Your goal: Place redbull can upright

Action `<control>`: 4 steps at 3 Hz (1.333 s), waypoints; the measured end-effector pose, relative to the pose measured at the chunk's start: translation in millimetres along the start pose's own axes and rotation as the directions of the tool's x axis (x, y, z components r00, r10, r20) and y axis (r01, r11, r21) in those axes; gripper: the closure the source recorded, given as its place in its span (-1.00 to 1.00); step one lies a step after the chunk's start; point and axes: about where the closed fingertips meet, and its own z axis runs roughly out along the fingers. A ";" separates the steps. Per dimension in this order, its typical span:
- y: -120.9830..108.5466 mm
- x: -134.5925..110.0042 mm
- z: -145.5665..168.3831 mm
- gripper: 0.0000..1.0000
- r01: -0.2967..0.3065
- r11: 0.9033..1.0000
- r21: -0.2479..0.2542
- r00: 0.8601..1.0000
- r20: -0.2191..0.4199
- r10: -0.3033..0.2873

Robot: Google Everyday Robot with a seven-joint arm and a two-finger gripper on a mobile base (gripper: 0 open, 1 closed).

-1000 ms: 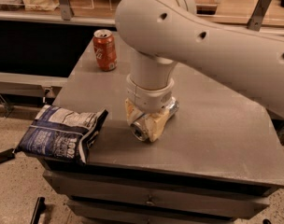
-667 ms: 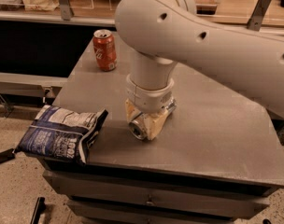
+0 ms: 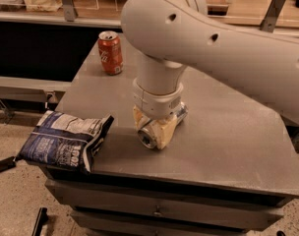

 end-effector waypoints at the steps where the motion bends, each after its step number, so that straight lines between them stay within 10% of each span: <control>1: 3.5 -0.6 -9.6 1.00 -0.005 1.000 0.016 1.000 0.005 0.005; 4: 3.8 20.3 -136.9 1.00 -0.064 0.957 0.283 0.994 0.108 0.034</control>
Offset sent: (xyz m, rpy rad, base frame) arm 0.0086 -0.0344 0.1126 0.2209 -0.0127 -0.1039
